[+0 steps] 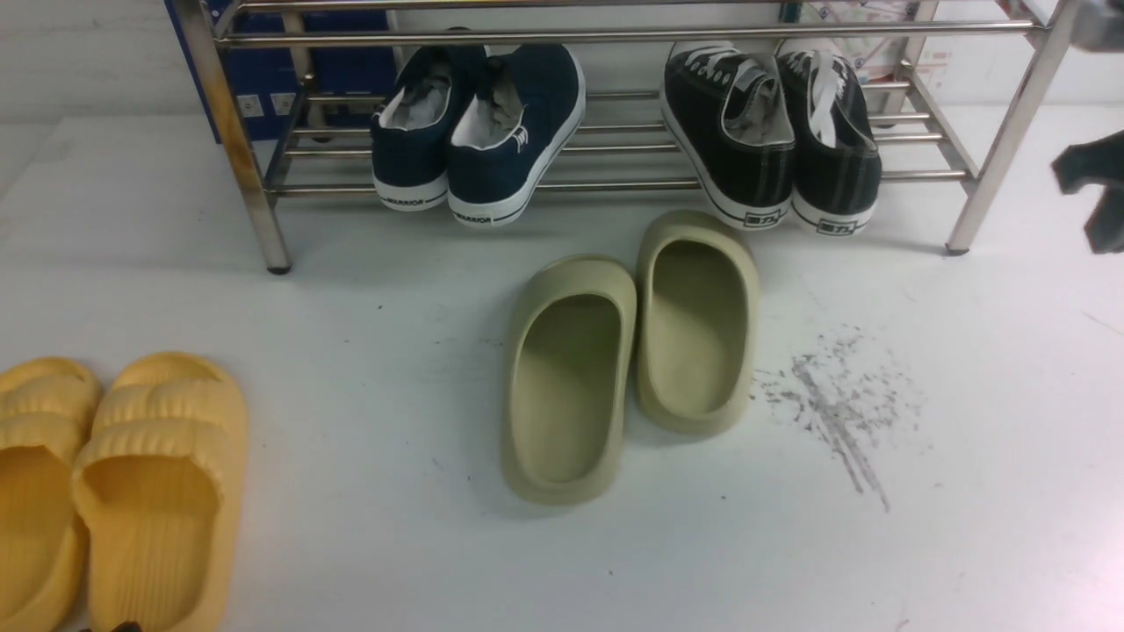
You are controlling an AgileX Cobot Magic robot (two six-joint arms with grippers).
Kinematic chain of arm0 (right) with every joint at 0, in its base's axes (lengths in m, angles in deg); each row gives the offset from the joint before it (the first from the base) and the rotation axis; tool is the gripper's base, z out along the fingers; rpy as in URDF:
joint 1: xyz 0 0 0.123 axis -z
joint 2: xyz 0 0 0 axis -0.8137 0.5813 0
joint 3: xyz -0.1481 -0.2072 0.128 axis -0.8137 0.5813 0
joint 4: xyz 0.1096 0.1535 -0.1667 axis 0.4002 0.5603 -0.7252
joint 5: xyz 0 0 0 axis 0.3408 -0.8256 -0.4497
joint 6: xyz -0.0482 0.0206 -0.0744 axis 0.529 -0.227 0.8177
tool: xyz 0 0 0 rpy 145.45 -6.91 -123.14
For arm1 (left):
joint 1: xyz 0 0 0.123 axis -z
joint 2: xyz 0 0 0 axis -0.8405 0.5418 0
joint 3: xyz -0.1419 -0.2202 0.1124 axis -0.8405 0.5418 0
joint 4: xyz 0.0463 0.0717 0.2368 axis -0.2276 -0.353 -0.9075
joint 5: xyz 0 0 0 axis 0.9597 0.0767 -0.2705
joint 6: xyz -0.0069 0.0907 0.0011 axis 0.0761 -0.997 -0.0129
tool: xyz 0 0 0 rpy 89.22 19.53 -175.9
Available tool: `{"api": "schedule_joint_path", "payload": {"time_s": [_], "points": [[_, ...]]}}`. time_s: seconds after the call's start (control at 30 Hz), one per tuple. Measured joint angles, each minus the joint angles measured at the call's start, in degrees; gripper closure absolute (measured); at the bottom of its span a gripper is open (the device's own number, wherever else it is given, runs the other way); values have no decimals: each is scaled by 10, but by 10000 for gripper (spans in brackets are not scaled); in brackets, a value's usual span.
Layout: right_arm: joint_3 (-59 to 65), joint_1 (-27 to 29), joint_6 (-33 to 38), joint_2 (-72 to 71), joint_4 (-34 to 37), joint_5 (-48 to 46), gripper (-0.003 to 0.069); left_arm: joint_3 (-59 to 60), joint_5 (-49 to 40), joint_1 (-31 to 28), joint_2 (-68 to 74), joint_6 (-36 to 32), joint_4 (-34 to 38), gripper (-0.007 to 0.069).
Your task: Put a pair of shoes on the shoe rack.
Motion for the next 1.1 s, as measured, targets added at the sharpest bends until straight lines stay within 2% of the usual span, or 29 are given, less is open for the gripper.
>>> {"api": "schedule_joint_path", "payload": {"time_s": [0.13, 0.17, 0.47, 0.63, 0.9, 1.1], "points": [[71, 0, 7, -100, 35, 31, 643, 0, 0, 0, 0, 0, 0, 386], [138, 0, 16, -158, 57, 63, 661, 0, 0, 0, 0, 0, 0, 386], [476, 0, 117, -445, 167, 273, 663, 0, 0, 0, 0, 0, 0, 386], [609, -13, 135, -608, 205, 344, 662, 0, 0, 0, 0, 0, 0, 386], [709, -27, 138, -766, 212, 377, 659, 0, 0, 0, 0, 0, 0, 386], [719, -27, 138, -795, 212, 356, 657, 0, 0, 0, 0, 0, 0, 386]]}}
